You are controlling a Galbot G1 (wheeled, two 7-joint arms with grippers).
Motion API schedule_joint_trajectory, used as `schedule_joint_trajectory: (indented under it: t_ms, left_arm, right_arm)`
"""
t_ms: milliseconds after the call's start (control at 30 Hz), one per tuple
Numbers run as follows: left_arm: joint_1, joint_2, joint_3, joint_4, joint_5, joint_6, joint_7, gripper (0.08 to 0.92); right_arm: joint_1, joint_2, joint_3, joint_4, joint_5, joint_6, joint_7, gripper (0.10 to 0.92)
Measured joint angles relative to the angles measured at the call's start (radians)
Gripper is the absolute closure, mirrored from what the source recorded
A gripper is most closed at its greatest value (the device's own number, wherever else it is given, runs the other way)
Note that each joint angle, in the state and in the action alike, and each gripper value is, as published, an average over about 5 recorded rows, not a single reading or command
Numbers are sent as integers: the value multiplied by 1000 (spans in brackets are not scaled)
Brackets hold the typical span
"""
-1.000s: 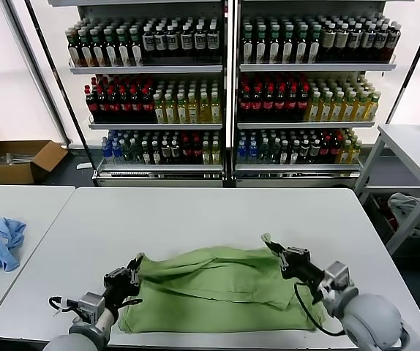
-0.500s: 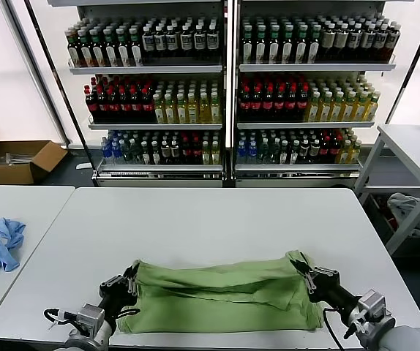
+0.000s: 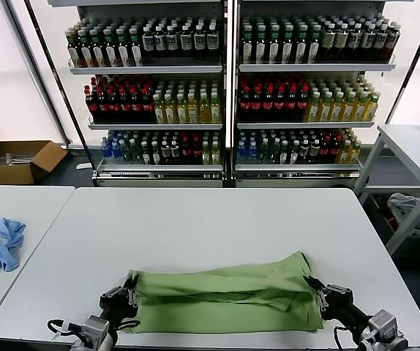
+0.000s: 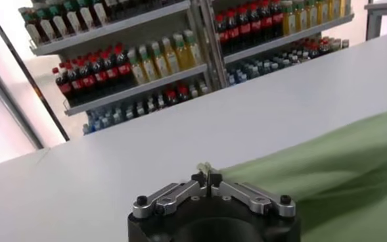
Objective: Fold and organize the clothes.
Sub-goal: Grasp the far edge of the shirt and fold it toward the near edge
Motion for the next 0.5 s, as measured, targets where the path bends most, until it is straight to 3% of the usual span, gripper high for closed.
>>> schedule_joint_trajectory:
  t_ms: [333, 500]
  left_arm:
    - [-20, -11, 28, 56, 22, -5, 13, 906]
    - [-37, -10, 40, 83, 37, 1, 25, 790]
  right_arm:
    - [16, 41, -79, -18, -17, 2, 146, 905]
    - [44, 68, -129, -40, -31, -23, 241, 780]
